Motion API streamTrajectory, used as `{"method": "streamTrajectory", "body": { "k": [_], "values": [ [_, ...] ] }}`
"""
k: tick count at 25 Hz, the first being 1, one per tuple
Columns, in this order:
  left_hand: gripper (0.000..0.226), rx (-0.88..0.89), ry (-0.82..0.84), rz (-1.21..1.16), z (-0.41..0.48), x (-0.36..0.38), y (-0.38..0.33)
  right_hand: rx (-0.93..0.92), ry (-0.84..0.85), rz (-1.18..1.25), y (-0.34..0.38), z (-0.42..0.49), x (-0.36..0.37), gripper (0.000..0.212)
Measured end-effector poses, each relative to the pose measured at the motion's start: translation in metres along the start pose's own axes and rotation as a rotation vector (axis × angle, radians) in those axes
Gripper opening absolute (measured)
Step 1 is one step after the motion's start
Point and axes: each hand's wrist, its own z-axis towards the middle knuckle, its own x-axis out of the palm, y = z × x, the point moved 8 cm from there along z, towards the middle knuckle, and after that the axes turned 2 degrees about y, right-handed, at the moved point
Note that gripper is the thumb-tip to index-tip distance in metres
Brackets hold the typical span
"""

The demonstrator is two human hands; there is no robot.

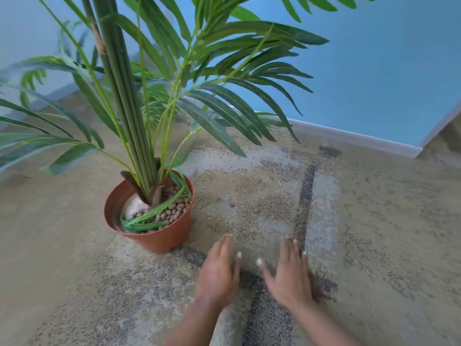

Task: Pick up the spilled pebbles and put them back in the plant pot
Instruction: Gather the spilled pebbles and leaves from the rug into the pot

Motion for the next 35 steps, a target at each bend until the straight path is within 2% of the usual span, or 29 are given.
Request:
{"method": "streamTrajectory", "body": {
  "k": [2,4,9,11,13,15,17,19,22,25,30,31,33,35],
  "values": [
    [0.057,0.032,0.192,0.072,0.004,0.028,-0.003,-0.023,0.003,-0.057,0.006,-0.012,0.025,0.093],
    [0.062,0.076,0.273,0.138,0.009,0.041,-0.002,-0.017,-0.045,-0.052,0.021,-0.001,0.025,0.087],
    [0.063,0.191,0.153,0.212,0.025,0.048,0.008,-0.108,0.017,-0.003,0.055,0.072,0.016,0.070],
    [0.058,0.222,0.083,0.258,0.027,0.048,0.009,-0.203,0.054,-0.001,0.073,0.102,0.011,0.067],
    [0.047,0.202,0.085,0.270,0.028,0.053,0.012,-0.331,0.092,0.011,0.092,0.129,0.009,0.061],
    [0.038,0.115,0.101,0.209,0.028,0.056,0.018,-0.446,0.088,-0.030,0.111,0.147,0.010,0.054],
    [0.036,0.026,0.070,0.163,0.031,0.056,0.023,-0.480,0.035,-0.115,0.122,0.151,0.009,0.046],
    [0.034,-0.035,0.034,0.061,0.031,0.050,0.028,-0.475,-0.041,-0.129,0.122,0.142,0.005,0.036],
    [0.022,-0.195,-0.042,-0.121,0.033,0.037,0.041,-0.373,-0.095,-0.020,0.094,0.126,-0.004,0.022],
    [0.014,-0.359,-0.057,-0.325,0.035,0.030,0.053,-0.405,-0.154,-0.083,0.069,0.094,-0.001,0.024],
    [0.016,-0.486,-0.075,-0.569,0.022,0.022,0.056,-0.332,-0.089,-0.104,0.032,0.042,0.003,0.051],
    [0.020,-0.512,-0.103,-0.595,0.017,0.017,0.057,-0.317,-0.083,-0.121,0.028,0.038,-0.001,0.048],
    [0.025,-0.544,-0.194,-0.646,0.010,0.001,0.058,-0.266,0.008,-0.052,0.028,0.039,-0.006,0.027],
    [0.021,-0.505,-0.298,-0.596,0.010,-0.026,0.053,-0.274,0.026,-0.142,0.034,0.057,-0.017,0.022]
  ]
}}
